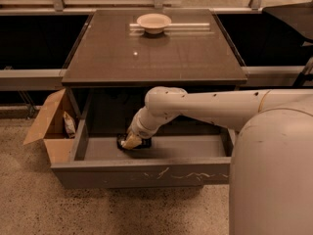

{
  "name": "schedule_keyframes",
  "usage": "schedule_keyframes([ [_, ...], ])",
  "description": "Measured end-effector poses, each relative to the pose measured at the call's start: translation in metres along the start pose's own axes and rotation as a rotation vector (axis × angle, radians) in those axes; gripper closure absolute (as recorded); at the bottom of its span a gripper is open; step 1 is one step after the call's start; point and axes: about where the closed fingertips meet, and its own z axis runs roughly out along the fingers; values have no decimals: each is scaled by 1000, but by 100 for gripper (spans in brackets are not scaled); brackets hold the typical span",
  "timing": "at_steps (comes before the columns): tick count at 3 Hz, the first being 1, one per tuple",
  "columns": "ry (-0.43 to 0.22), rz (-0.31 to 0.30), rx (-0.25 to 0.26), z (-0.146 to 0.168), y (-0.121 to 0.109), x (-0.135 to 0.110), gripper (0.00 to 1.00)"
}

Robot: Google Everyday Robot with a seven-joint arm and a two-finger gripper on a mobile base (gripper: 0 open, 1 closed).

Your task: Pick rxbar chocolate from top drawer and place on counter

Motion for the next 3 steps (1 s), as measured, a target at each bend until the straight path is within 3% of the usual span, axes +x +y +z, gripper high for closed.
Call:
schedule_keyframes([
  [1, -75, -18, 11, -24, -7, -4, 100],
  [2, -330, -28, 1, -92, -22, -28, 100],
  [3, -506, -128, 4, -148, -37, -38, 100],
])
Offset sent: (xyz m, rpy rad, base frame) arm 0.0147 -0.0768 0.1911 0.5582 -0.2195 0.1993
